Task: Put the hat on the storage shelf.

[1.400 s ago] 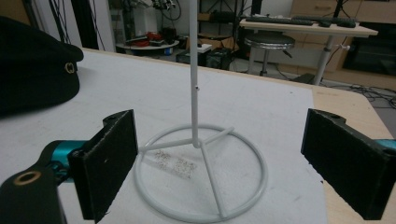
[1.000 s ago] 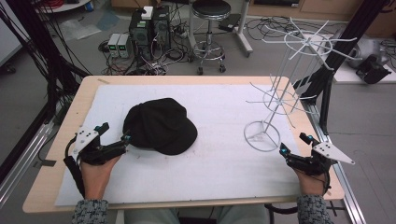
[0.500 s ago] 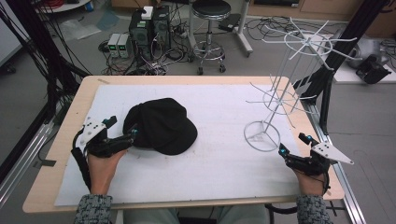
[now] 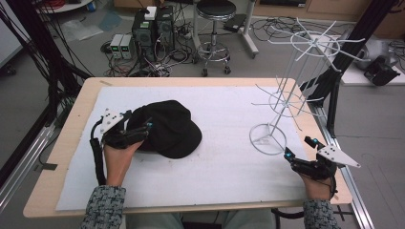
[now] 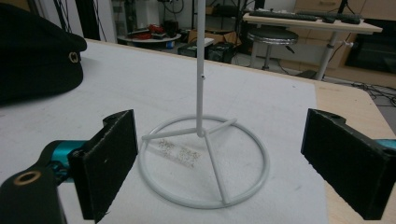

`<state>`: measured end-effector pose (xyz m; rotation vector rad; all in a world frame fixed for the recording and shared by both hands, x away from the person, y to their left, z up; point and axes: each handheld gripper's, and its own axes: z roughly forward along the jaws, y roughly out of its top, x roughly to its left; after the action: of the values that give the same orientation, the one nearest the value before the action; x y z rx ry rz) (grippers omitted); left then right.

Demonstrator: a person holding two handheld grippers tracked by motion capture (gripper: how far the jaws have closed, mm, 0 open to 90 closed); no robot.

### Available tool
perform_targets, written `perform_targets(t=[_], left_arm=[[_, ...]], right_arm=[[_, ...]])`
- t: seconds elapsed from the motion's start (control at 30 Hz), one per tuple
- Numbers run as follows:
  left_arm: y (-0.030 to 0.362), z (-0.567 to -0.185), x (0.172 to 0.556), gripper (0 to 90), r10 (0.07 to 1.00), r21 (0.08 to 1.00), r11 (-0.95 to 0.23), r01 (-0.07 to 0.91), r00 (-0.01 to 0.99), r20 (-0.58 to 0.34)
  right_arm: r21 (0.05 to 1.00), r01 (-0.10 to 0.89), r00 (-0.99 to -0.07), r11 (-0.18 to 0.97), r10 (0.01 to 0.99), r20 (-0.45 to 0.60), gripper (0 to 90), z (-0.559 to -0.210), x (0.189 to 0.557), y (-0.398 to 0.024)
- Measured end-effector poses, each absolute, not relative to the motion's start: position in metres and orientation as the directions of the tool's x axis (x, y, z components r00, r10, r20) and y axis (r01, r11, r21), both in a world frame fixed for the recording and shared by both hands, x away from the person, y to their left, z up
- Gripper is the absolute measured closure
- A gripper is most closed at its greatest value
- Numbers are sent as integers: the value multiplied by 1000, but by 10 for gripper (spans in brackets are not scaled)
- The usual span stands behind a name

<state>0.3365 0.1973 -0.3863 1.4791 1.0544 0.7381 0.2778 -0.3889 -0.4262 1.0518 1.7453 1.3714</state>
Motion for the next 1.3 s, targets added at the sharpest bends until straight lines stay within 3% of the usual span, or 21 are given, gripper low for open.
perform_targets(t=[0.17, 0.53, 0.73, 0.83, 1.0, 1.2, 1.3], left_arm=[[197, -393, 350, 146, 911, 969, 66, 238, 382, -156], [187, -393, 375, 140, 925, 967, 23, 255, 361, -117], [188, -401, 383, 134, 932, 949, 9, 315, 342, -122], [188, -402, 383, 235, 924, 946, -5, 323, 362, -119], [189, -404, 384, 302, 926, 934, -6, 357, 353, -130], [188, -406, 384, 444, 929, 925, -29, 379, 351, -115], [189, -406, 384, 568, 927, 920, -30, 391, 355, -121]], right_arm=[[973, 191, -454, 132, 891, -32, 100, -427, 279, -388], [972, 188, -456, 139, 889, -39, 100, -427, 279, -387], [973, 188, -455, 137, 890, -37, 100, -427, 279, -388], [972, 188, -453, 140, 891, -41, 100, -427, 279, -388], [974, 183, -452, 136, 891, -39, 100, -426, 278, -388], [974, 182, -452, 137, 891, -41, 100, -426, 278, -388], [973, 181, -451, 147, 891, -51, 100, -426, 278, -388]])
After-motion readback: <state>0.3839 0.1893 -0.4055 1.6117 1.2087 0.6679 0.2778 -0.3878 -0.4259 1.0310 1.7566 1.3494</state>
